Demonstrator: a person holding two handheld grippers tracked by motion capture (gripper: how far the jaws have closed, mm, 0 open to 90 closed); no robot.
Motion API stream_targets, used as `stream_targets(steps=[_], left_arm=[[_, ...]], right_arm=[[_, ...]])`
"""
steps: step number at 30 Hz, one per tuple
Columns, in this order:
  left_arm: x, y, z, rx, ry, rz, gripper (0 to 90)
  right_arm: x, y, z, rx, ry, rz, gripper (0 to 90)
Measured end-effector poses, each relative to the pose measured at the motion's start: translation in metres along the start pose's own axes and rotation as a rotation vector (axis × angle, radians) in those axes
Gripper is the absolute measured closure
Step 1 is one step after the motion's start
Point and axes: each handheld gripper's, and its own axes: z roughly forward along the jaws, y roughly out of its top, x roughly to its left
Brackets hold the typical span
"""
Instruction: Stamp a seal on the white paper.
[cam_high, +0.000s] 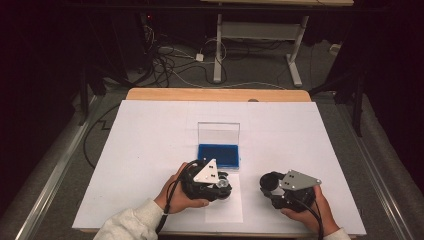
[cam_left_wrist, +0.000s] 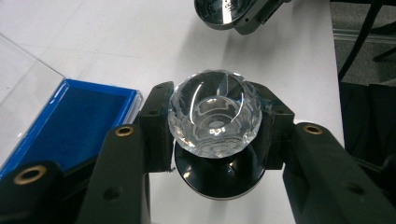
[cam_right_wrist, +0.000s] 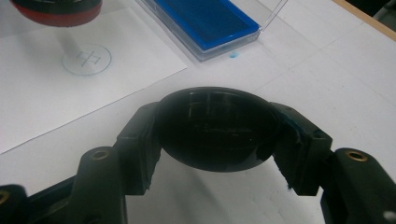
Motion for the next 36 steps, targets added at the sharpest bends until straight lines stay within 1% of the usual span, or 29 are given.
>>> stream_targets(steps=[2,5,8,14,17,20,23,28,33,36], left_arm=[[0.0,0.0,0.004,0.01,-0.009,0.002,54.7],[0.0,-0.001,0.01,0.024,-0.012,0.003,54.7],[0.0,-0.003,0.014,0.031,-0.019,-0.002,54.7],[-0.002,-0.003,0.02,0.043,-0.021,0.009,54.7],[-0.001,-0.005,0.022,0.051,-0.021,0.009,54.7],[-0.001,-0.006,0.022,0.045,-0.024,0.003,54.7],[-0.001,-0.007,0.024,0.047,-0.024,0.005,54.6],[-0.002,-0.008,0.027,0.067,-0.021,0.019,54.6],[-0.001,-0.008,0.027,0.058,-0.026,0.018,54.6],[-0.002,-0.009,0.029,0.065,-0.02,0.02,54.6]], right_arm=[[0.0,0.0,0.0,0.002,0.002,0.0,38.5],[0.001,0.0,0.0,0.002,0.001,0.001,38.5],[0.001,0.0,0.001,0.005,0.002,-0.002,38.5],[0.001,0.0,0.001,0.008,0.006,-0.004,38.5],[0.001,0.0,0.001,0.01,0.007,-0.002,38.5],[0.001,-0.001,0.001,0.012,0.008,-0.003,38.5],[0.001,-0.001,0.002,0.013,0.009,-0.005,38.5],[0.001,-0.001,0.002,0.015,0.014,-0.008,38.5],[0.001,-0.001,0.002,0.024,0.02,-0.012,38.5],[0.002,-0.001,0.003,0.026,0.023,-0.013,38.5]])
